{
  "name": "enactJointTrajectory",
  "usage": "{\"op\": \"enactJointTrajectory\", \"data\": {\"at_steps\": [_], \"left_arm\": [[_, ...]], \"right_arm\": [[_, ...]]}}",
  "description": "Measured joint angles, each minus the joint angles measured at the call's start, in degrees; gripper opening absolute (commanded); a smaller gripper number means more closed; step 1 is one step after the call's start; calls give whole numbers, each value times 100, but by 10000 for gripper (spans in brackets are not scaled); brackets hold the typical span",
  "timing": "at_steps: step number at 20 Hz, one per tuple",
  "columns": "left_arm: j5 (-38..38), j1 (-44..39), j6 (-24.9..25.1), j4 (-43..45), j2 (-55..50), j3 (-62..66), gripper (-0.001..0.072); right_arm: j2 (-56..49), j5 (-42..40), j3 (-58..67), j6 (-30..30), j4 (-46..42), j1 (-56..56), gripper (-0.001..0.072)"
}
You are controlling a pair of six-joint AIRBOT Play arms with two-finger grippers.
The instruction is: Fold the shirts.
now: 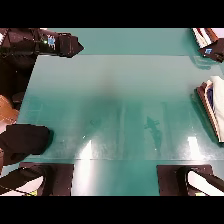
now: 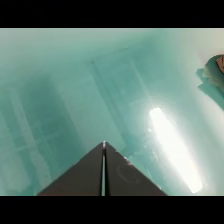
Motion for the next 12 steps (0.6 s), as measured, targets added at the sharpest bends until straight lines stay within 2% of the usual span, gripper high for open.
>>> {"op": "enactJointTrajectory", "data": {"at_steps": [12], "left_arm": [[22,2,-2,-4,0,0,24]], "right_arm": [[0,46,0,0,0,17,21]]}}
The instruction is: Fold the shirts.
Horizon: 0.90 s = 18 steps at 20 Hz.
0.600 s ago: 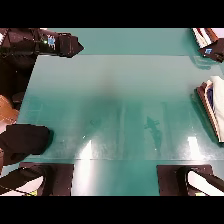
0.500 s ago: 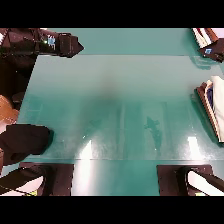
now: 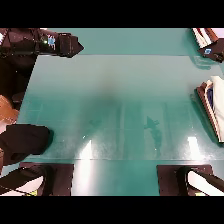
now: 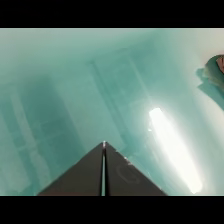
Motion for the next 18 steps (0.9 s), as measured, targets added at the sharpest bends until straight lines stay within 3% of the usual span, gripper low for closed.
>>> {"op": "enactJointTrajectory", "data": {"at_steps": [4,11,12,13,18], "left_arm": [[-7,170,24,179,98,17,23],[-1915,1217,22,2286,1609,-1108,30],[-2124,1423,-4,2601,1869,-1480,273],[-2308,1613,-26,2820,2074,-1836,562],[-2682,2389,-164,3353,2553,-3803,546]], "right_arm": [[0,81,0,-2,0,0,20],[0,116,0,-2,-2,0,21],[0,116,-2,-2,-2,0,21],[0,116,-2,-2,-2,0,21],[0,120,-4,0,-2,0,20]]}}
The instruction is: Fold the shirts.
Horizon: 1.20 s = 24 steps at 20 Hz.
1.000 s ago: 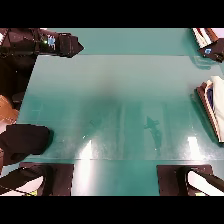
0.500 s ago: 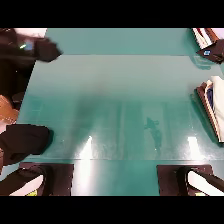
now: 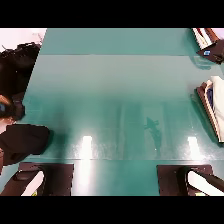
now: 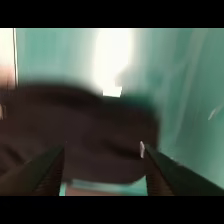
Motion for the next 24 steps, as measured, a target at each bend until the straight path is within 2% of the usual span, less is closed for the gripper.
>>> {"op": "enactJointTrajectory", "data": {"at_steps": [7,9,13,16,20,24], "left_arm": [[710,374,-293,293,87,-1928,536],[800,398,-472,326,94,-2076,27],[813,415,-675,372,96,-1910,23],[699,415,-741,374,105,-1154,22],[365,177,-772,332,116,957,21],[179,-662,-844,267,52,3237,19]], "right_arm": [[0,0,0,-2,-2,0,20],[0,-2,0,-2,-4,0,21],[0,-33,0,-2,-4,0,21],[0,-42,0,-2,-2,0,20],[2,-149,17,-2,31,0,20],[2,-385,258,-2,50,0,20]]}}
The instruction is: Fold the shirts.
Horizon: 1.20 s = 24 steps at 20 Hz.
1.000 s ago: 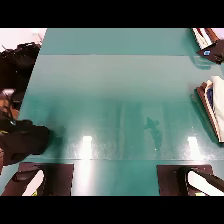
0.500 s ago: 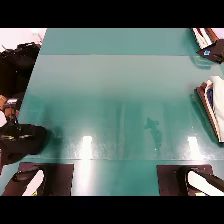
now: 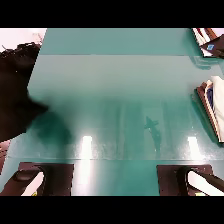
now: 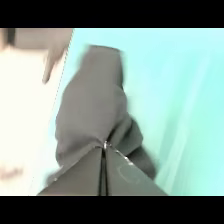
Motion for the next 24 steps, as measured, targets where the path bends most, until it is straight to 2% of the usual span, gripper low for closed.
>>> {"op": "enactJointTrajectory", "data": {"at_steps": [4,8,11,12,13,14,16,19,24], "left_arm": [[0,-940,-168,-160,-404,1222,20],[260,-2164,-251,-437,-1296,1578,22],[570,-3167,-166,-1012,-2216,1663,25],[710,-3451,-24,-1300,-2518,1676,66],[863,-3727,195,-1648,-2848,1687,343],[1023,-3941,420,-1967,-3132,1696,566],[1252,-4227,822,-2498,-3617,1705,565],[1394,-4179,1132,-2597,-3982,1714,565],[1248,-3047,1244,-2398,-4186,1482,565]], "right_arm": [[2,-269,483,0,2,0,20],[4,-372,933,0,0,0,21],[4,-385,1137,0,-7,0,20],[4,-385,1172,0,-11,0,20],[4,-376,1198,0,-13,0,20],[4,-350,1215,0,-15,0,20],[4,-306,1239,0,-17,0,21],[4,-260,1257,0,-20,0,20],[4,-201,1263,0,-22,0,21]]}}
